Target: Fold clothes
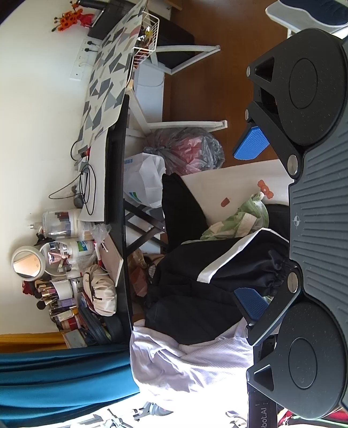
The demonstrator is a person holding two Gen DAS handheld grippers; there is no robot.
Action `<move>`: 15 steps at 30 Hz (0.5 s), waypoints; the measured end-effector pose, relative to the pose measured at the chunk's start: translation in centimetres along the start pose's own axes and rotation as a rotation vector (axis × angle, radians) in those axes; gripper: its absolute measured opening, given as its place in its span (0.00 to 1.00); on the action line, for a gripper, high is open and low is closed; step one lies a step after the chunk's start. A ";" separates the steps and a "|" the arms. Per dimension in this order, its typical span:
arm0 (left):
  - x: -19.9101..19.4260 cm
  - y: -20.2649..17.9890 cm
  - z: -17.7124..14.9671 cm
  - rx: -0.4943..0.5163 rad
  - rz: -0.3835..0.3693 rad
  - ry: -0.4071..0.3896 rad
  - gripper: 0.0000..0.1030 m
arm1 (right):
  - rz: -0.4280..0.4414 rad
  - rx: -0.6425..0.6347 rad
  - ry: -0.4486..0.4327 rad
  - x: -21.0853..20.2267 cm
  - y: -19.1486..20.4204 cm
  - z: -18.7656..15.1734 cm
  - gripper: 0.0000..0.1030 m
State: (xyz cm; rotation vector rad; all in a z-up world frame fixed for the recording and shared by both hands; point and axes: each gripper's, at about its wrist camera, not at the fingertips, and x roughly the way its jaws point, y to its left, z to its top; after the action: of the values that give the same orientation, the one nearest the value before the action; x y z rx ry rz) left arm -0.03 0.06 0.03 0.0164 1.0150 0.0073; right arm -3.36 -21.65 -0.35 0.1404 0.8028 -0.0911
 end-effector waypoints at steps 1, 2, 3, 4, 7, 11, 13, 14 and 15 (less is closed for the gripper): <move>0.0 0.1 0.0 0.000 -0.001 -0.001 1.00 | 0.001 0.001 0.001 0.0 0.0 0.0 0.99; 0.0 0.1 0.0 0.000 -0.002 0.000 1.00 | 0.002 0.003 0.002 0.0 -0.1 0.1 0.99; 0.0 0.2 -0.1 0.002 -0.005 0.001 1.00 | 0.003 0.004 0.003 0.0 -0.1 0.1 0.99; 0.1 0.2 -0.2 0.001 -0.012 0.004 1.00 | 0.004 0.006 0.004 0.0 -0.2 0.2 0.99; 0.2 0.1 -0.4 0.000 -0.023 0.009 1.00 | -0.003 0.004 0.005 0.1 -0.1 0.2 0.99; 0.1 0.0 0.0 0.006 -0.017 0.008 1.00 | -0.036 -0.007 0.010 0.3 0.1 -0.1 0.99; 0.0 0.0 -0.1 0.009 -0.016 0.005 1.00 | -0.038 -0.005 0.011 0.2 0.1 0.0 0.99; -0.1 0.0 -0.1 0.011 -0.015 0.004 1.00 | -0.039 -0.003 0.012 0.2 0.1 0.0 0.99; -0.1 0.0 -0.2 0.012 -0.014 0.002 1.00 | -0.040 -0.002 0.013 0.1 0.1 0.0 0.99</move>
State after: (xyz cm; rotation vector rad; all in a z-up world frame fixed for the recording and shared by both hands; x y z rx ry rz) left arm -0.26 0.02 0.06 0.0203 1.0176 -0.0116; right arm -3.28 -21.55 -0.46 0.1230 0.8187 -0.1273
